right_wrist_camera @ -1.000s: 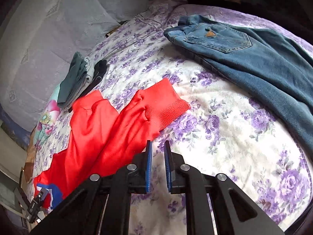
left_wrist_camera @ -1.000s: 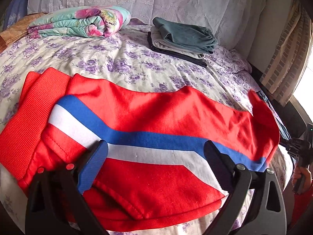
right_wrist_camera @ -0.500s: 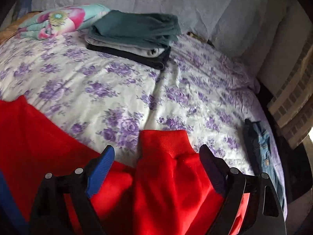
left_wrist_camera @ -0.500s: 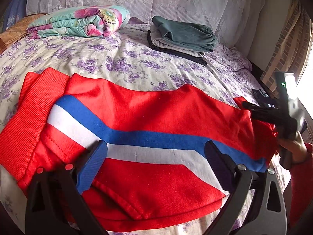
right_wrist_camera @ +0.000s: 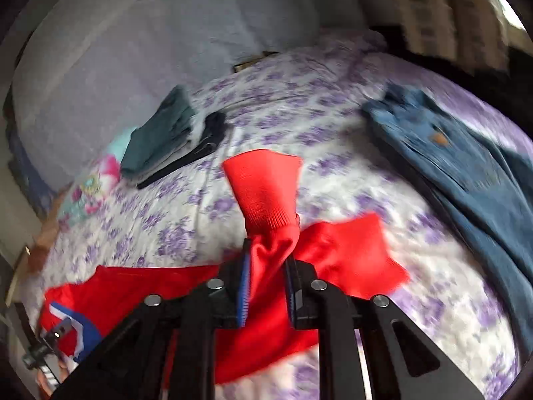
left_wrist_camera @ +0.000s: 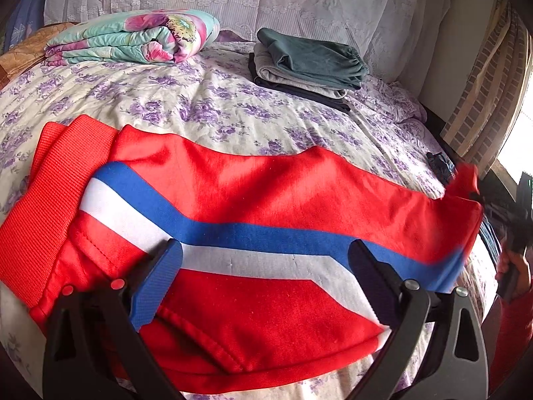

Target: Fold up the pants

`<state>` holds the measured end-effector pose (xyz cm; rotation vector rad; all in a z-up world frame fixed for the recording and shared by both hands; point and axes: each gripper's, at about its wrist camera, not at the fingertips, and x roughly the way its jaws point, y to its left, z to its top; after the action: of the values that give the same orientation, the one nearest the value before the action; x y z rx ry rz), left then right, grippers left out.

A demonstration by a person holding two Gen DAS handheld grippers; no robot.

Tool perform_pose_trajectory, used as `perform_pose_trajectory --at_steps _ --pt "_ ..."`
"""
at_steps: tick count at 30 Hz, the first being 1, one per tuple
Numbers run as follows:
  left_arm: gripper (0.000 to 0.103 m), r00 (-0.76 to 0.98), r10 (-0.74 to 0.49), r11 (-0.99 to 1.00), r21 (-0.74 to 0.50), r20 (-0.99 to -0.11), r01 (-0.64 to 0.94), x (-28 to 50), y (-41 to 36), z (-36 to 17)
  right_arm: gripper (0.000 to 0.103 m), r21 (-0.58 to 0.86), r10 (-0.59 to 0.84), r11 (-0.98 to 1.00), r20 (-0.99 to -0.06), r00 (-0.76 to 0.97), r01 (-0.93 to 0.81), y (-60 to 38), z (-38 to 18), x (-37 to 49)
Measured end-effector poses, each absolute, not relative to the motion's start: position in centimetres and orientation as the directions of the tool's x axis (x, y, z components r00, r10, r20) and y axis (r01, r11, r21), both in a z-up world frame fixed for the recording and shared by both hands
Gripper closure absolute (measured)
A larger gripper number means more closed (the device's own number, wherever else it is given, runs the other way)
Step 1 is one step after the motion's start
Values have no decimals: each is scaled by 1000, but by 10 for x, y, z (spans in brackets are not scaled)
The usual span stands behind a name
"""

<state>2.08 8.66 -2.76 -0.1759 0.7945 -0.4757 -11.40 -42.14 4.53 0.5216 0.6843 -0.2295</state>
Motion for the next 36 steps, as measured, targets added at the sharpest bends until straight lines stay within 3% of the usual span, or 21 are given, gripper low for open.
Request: perform_pose_trajectory --at_steps 1,2,6,10,13,16,18,19,20,22,24,25,28,30,32,34,36 --pt "6 604 -470 882 -323 -644 342 21 86 -27 38 422 -50 797 -667 743 432 -442 33 -136" --pt "6 604 -470 882 -324 -644 341 21 86 -28 32 429 -88 760 -676 732 488 -454 26 -153" --pt "6 604 -466 884 -319 -647 341 20 86 -28 32 580 -9 673 -614 789 459 -473 15 -202" --pt "6 604 -463 886 -316 -649 340 20 86 -28 32 707 199 621 -560 804 339 -456 10 -183" --pt "6 604 -460 887 -312 -651 339 20 86 -28 32 665 224 652 -628 745 365 -439 -7 -148" --pt "6 604 -458 888 -310 -652 339 20 86 -28 32 632 183 683 -633 752 367 -438 -10 -118" --pt "6 604 -458 888 -310 -652 339 20 85 -28 39 649 177 669 -611 771 361 -442 -9 -101" --pt "6 604 -457 889 -309 -653 338 20 86 -28 66 655 161 666 -593 789 357 -443 -6 -97" --pt "6 604 -458 888 -310 -652 339 20 86 -28 73 660 158 671 -573 804 338 -446 0 -96" --pt "6 603 -459 888 -310 -652 341 20 85 -28 73 636 116 724 -494 862 267 -439 30 -107" --pt "6 605 -456 889 -307 -653 339 20 85 -28 73 528 57 817 -473 879 231 -424 57 -121" --pt "6 606 -454 891 -305 -653 337 20 85 -28 69 486 31 840 -487 873 241 -421 61 -123" --pt "6 609 -448 893 -302 -655 334 19 85 -28 32 388 -57 844 -621 782 370 -439 31 -117" --pt "6 612 -437 899 -295 -659 324 19 84 -26 31 418 -59 804 -653 755 424 -455 7 -126" --pt "6 629 -405 914 -274 -664 300 14 83 -21 30 524 -47 750 -567 823 404 -466 12 -149" --pt "6 659 -392 920 -266 -642 288 4 80 -9 30 459 -229 743 -510 829 487 -465 30 -173" --pt "6 662 -443 896 -285 -604 340 -6 68 6 29 419 -287 762 -465 838 493 -455 44 -181"
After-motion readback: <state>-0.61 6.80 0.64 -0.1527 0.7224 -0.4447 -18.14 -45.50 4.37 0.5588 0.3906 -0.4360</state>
